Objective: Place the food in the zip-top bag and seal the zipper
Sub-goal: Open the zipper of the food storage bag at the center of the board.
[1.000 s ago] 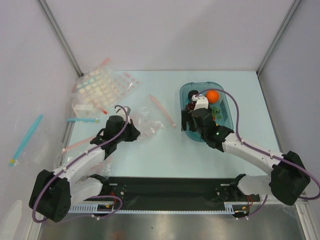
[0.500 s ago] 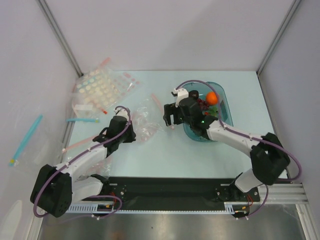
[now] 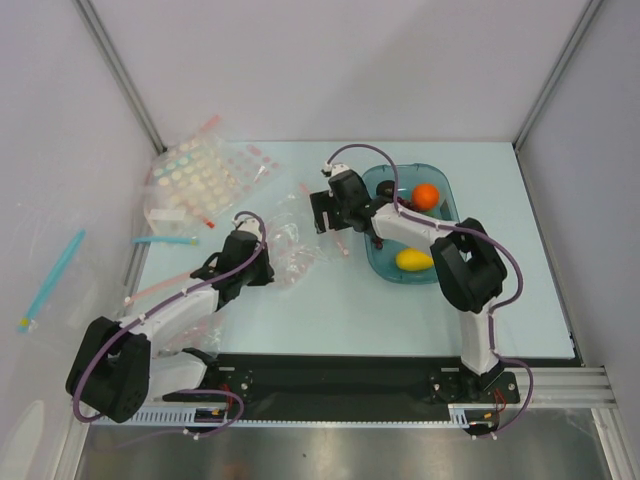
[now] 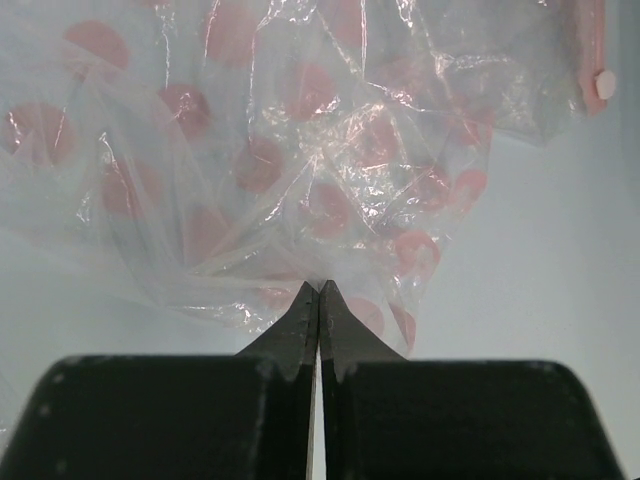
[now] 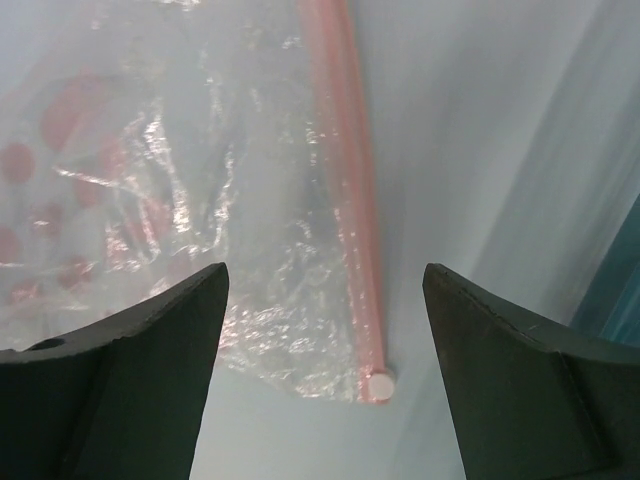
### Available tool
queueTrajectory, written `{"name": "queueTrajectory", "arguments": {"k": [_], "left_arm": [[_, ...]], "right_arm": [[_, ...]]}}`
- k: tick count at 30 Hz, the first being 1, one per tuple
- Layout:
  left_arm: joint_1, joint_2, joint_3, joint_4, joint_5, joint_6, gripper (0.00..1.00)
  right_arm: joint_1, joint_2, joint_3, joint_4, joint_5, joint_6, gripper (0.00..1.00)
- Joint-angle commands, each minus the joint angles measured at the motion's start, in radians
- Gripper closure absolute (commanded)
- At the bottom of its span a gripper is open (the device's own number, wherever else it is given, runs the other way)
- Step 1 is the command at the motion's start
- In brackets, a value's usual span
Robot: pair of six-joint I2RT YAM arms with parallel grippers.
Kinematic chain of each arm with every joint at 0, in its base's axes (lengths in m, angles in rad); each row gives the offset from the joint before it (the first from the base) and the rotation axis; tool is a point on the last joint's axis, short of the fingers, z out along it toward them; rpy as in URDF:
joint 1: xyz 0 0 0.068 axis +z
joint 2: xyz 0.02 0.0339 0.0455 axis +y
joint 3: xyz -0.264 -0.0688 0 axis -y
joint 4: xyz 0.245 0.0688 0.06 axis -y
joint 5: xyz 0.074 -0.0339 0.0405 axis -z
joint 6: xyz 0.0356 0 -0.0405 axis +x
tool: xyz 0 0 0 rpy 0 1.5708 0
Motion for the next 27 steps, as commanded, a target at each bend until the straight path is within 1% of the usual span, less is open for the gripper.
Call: {"name": "queueTrajectory", "arguments": {"k": [1,6,12,14,17,20,21,23,24,25,27], "left_arm": [[-0.006,-0.005,0.023,0.046,0.027,0.000,1.00],[-0.006,0.012,0.026,0.050,0.042,0.000,1.00],[-0.006,0.007,0.026,0.049,0.037,-0.002,1.00],[-0.006,0.007,0.026,0.049,0.039,-0.002,1.00],[-0.006,0.009,0.026,0.047,0.039,-0.002,1.00],[-0.006,0.007,0.029,0.046,0.039,-0.002,1.00],[-0.006,0.000,0.026,0.046,0.036,-0.002,1.00],[-0.006,-0.013,0.021,0.047,0.028,-0.003,0.99],[-0.006,-0.020,0.020,0.046,0.024,-0.003,1.00],[-0.006,-0.034,0.017,0.046,0.016,-0.005,1.00],[-0.006,-0.048,0.015,0.040,0.007,-0.006,1.00]], "right_arm": [[-0.048,0.051,0.065,-0.022,-0.030,-0.008,0.15],[-0.079,0.091,0.057,0.012,-0.122,-0.018,0.16],[-0.065,0.138,0.091,-0.009,-0.182,-0.046,0.17],[-0.059,0.149,0.100,-0.012,-0.197,-0.054,0.20],[-0.049,0.151,0.094,-0.006,-0.232,-0.055,0.31],[-0.045,0.135,0.085,-0.011,-0.256,-0.063,0.50],[-0.042,0.126,0.074,-0.009,-0.269,-0.064,0.62],[-0.039,0.102,0.033,0.012,-0.285,-0.058,0.75],[-0.039,0.071,0.016,0.020,-0.297,-0.046,0.83],[-0.031,0.056,0.002,0.026,-0.294,-0.038,0.85],[-0.019,-0.001,-0.044,0.025,-0.270,-0.025,0.95]]}}
